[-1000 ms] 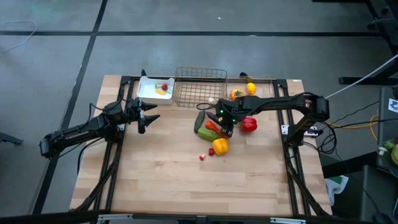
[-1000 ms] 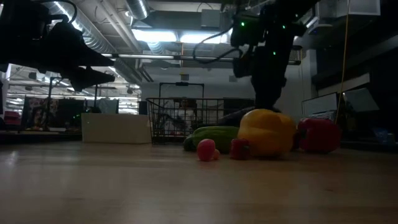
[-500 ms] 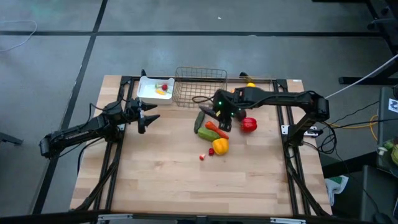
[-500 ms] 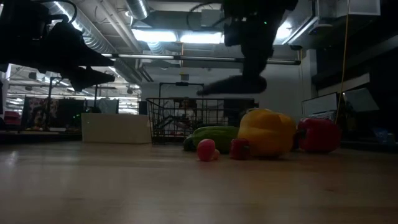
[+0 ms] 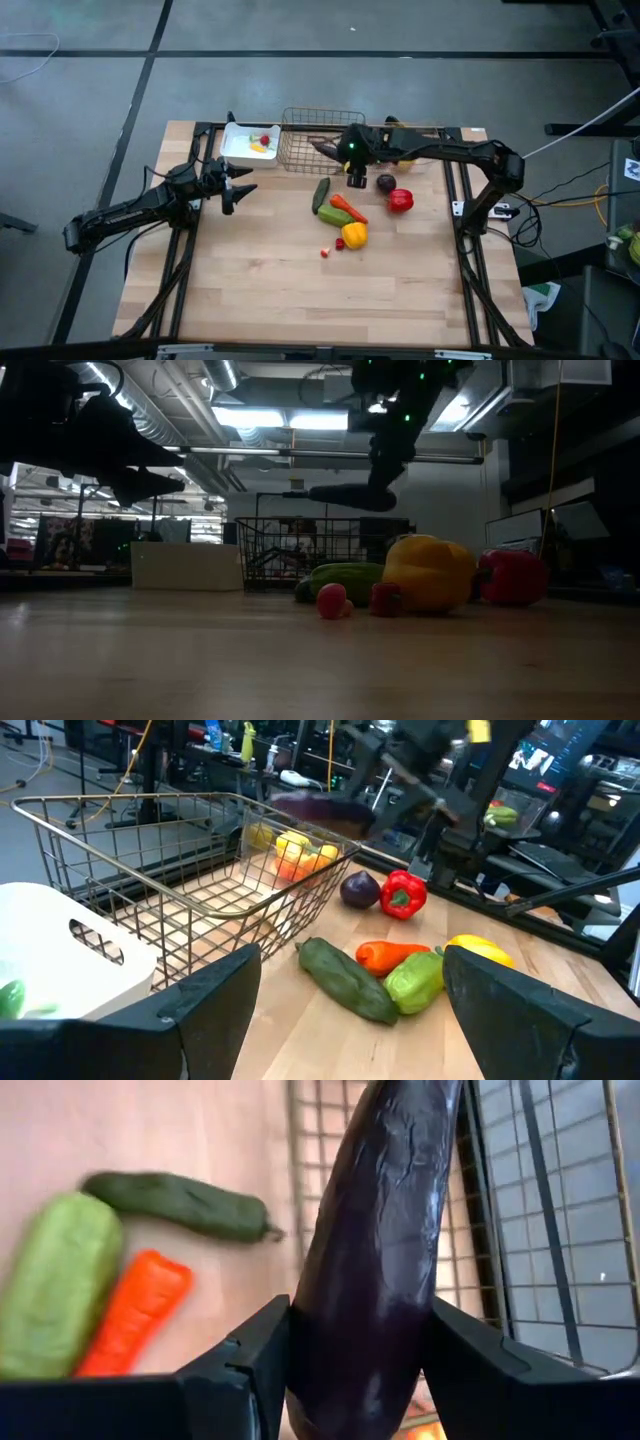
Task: Sort produce into baskets
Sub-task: Put the eggplant into the wire basket
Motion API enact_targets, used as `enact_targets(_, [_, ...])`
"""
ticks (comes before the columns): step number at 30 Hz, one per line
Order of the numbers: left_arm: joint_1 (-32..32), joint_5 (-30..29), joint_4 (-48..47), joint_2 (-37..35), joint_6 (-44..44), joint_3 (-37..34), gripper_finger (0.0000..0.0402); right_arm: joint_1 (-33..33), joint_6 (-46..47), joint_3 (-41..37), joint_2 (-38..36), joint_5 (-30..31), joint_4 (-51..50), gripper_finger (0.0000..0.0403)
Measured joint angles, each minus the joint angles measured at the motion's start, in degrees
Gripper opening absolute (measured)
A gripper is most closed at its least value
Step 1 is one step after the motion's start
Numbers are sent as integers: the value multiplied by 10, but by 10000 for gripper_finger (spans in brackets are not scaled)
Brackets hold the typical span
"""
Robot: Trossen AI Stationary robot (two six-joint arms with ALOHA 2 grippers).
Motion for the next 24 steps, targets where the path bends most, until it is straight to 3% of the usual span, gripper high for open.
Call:
enact_targets(13, [0,0,0,0,0,0,310,-105,-114,0,37,-85,65,186])
enact_targets(24, [0,0,-30,1,0,1,310,-140,-124,0,97,-143,142,186])
